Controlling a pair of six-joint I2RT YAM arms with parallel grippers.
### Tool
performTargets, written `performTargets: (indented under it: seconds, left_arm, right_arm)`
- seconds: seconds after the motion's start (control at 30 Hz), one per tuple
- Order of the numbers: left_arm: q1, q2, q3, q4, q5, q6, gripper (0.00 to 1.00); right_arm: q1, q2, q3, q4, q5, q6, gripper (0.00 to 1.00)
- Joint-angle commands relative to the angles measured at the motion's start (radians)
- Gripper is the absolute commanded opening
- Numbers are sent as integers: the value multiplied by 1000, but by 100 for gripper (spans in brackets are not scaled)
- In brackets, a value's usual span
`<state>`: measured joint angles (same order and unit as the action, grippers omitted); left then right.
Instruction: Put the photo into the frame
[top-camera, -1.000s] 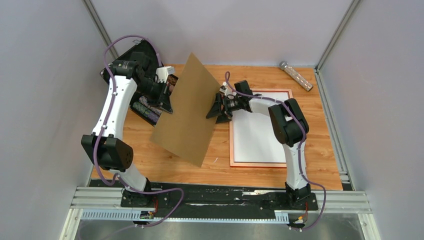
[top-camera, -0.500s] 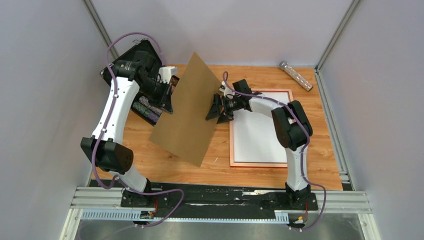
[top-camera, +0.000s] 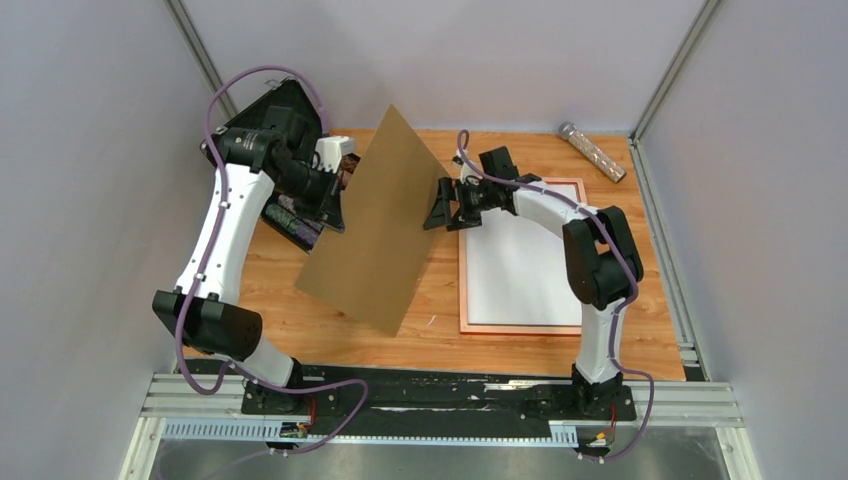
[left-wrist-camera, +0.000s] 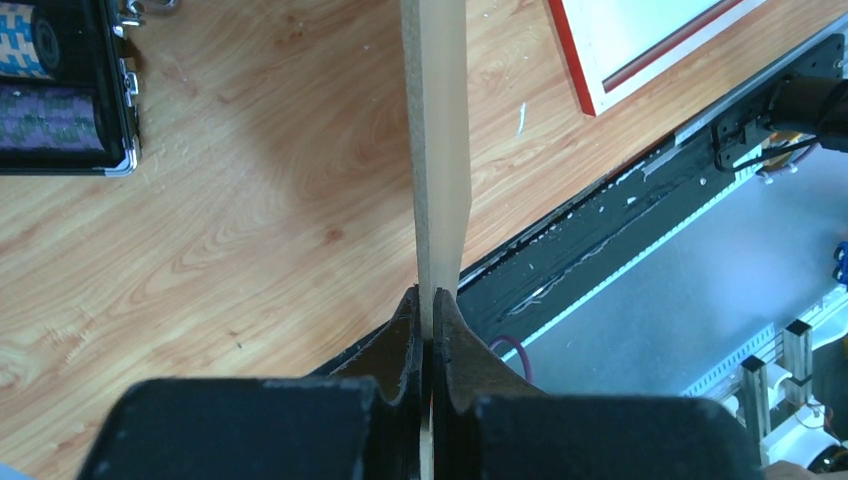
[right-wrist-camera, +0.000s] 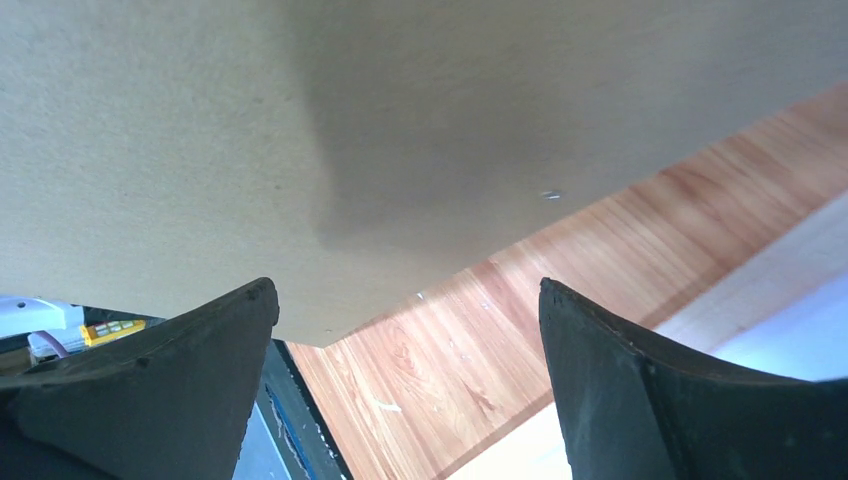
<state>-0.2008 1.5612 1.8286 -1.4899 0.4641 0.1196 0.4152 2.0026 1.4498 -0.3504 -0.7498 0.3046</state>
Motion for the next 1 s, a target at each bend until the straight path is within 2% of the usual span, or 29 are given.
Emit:
performTargets:
  seconds: [0.0,0.27,0.47,0.73,0.97]
  left_arm:
    - [-5,-51,-22,5,-73,58,0]
    - [-5,-48,-4,6,-92,63,0]
    - [-5,-29,8,20,11,53,0]
    - [-5,-16,22,41,143,46,0]
    - [-5,-22,60,42,283,63,0]
  right_arm:
    - [-61,-39,12,6,-84,-32,100]
    - [-72,-143,-26,16,-45,-49,100]
    - [-37,-216,34,46,-63,31,99]
    - [6,-132,163,90,-143,152,99]
    - [7,-39,141,140,-235,181,97]
